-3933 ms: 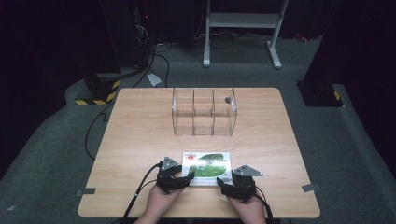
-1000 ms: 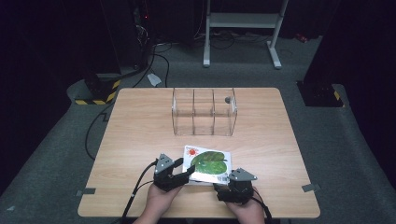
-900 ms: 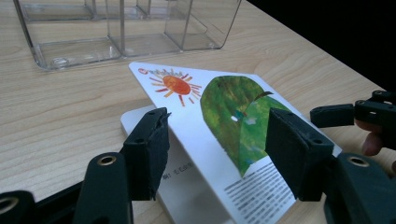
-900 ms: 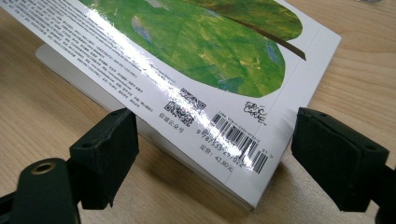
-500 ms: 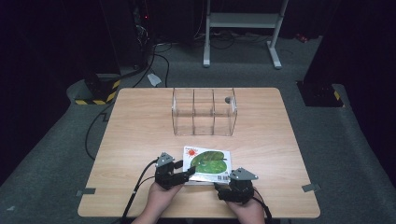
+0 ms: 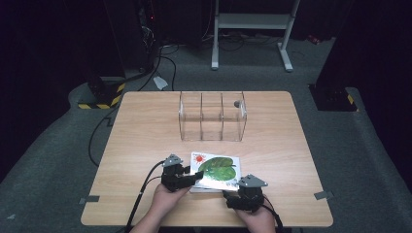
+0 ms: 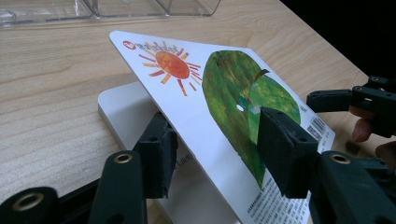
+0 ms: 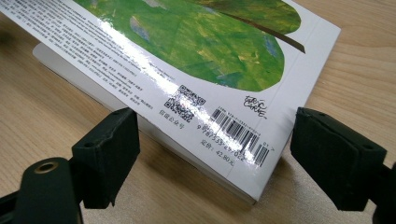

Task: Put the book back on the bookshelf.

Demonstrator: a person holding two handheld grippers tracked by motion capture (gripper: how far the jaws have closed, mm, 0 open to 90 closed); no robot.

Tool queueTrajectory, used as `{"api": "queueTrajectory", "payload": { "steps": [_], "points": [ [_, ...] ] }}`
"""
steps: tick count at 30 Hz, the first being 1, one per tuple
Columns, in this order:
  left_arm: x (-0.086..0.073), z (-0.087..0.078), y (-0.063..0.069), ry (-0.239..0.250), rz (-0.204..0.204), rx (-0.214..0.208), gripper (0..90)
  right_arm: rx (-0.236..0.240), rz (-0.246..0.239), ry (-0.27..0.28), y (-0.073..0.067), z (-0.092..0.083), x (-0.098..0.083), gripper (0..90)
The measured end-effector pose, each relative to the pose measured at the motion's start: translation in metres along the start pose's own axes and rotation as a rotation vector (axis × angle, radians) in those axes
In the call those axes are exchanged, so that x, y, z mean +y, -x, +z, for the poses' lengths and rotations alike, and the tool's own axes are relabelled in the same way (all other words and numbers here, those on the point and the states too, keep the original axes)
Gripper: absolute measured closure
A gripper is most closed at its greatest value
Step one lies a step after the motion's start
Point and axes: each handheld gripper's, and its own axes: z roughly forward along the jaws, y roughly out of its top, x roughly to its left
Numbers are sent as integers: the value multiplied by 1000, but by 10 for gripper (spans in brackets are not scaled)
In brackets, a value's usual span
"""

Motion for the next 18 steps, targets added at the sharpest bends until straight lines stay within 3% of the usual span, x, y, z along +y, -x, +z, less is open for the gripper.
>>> {"api": "queueTrajectory", "payload": {
  "steps": [2, 4, 5, 9, 12, 15, 16, 18],
  "points": [
    [-2, -2, 4, 15, 41, 19, 490, -1, 1, -11, 0, 0, 0, 159],
    [-2, -3, 4, 24, 45, 18, 501, 6, 6, -16, 2, 0, 0, 160],
    [-3, -4, 5, 29, 52, 15, 527, 21, 32, -28, 3, -1, 0, 161],
    [-4, -6, 5, 29, 81, 27, 574, 35, 27, -35, 5, -2, 0, 177],
    [-5, -6, 4, 27, 96, 32, 581, 70, 63, 4, 10, -7, -1, 221],
    [-6, -6, 6, 33, 102, 34, 588, 72, 73, 10, 11, -9, -1, 221],
    [-6, -7, 7, 32, 130, 42, 589, 70, 72, 21, 12, -9, -1, 221],
    [-7, -7, 9, 40, 147, 55, 591, 67, 72, 34, 11, -10, -1, 219]
  ]
}}
